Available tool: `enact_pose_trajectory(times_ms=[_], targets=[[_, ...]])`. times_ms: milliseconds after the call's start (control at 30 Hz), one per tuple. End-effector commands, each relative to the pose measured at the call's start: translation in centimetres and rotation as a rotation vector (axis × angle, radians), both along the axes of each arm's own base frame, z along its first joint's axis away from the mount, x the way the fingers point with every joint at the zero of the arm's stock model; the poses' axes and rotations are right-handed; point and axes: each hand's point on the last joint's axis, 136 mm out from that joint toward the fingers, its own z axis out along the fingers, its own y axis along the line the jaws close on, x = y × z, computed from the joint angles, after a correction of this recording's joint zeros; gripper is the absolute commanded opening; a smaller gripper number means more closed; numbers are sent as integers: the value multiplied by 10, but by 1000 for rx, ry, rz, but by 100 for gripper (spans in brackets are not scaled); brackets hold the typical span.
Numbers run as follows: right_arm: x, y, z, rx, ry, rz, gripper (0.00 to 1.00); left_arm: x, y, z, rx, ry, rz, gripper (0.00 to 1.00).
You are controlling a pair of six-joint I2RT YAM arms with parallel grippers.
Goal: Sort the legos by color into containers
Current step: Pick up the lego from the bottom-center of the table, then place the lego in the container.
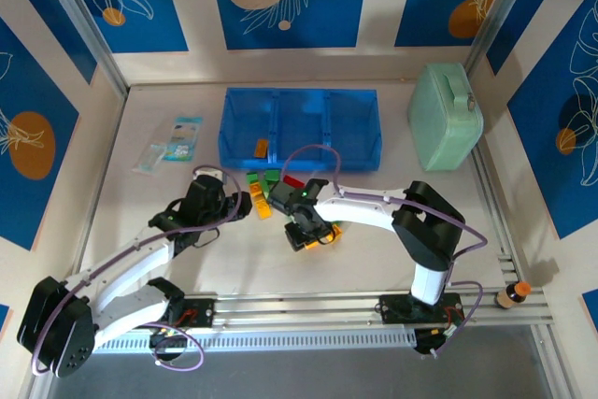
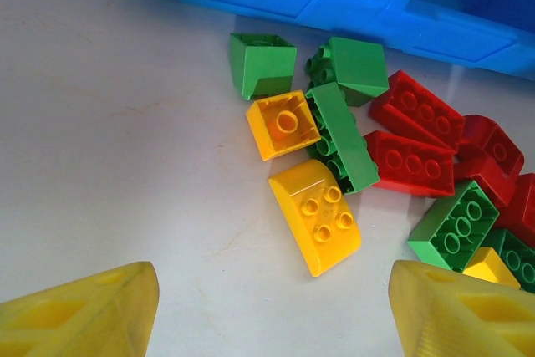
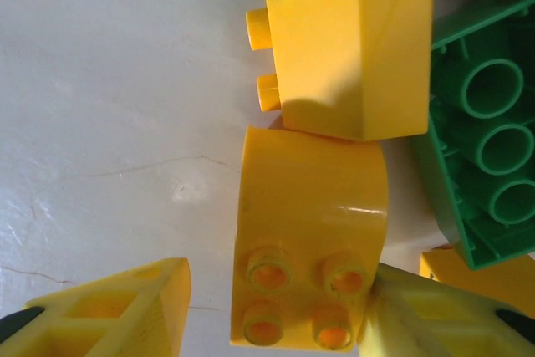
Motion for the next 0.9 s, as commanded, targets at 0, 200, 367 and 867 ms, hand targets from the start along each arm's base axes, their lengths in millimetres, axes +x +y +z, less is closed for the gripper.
enact_pose_trajectory(times_ms=[0,200,367,867], targets=[[0,0,-2,-39,0,-8,49,-3,0,-3,3,-2,-3,73],[2,10,13,-36,-40,5,33,-5,3,-2,4,-7,2,73],[16,32,52,60,-120,17,32,-8,8,-2,15,-16,8,73],[167,111,122,294,-281,-9,31,-33,12,-5,-25,2,17,71]])
